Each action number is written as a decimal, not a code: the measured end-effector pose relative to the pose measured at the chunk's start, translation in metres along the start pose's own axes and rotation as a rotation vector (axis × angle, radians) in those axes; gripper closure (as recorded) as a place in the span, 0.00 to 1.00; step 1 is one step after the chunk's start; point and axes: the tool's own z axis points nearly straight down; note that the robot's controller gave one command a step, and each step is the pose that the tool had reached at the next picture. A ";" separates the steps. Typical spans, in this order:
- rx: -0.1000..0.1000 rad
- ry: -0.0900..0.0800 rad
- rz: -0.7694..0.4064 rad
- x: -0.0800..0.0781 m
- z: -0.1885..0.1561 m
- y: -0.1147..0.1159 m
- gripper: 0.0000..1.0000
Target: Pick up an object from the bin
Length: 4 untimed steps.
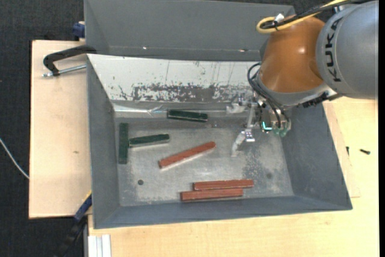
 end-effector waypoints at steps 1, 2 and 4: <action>0.000 -0.008 0.000 -0.002 -0.004 0.000 0.00; -0.002 -0.003 0.127 -0.017 0.058 0.038 1.00; 0.000 -0.016 0.130 -0.019 0.061 0.036 0.00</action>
Offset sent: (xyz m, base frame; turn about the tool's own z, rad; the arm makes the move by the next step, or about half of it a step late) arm 0.0145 0.0363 -0.0663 0.1291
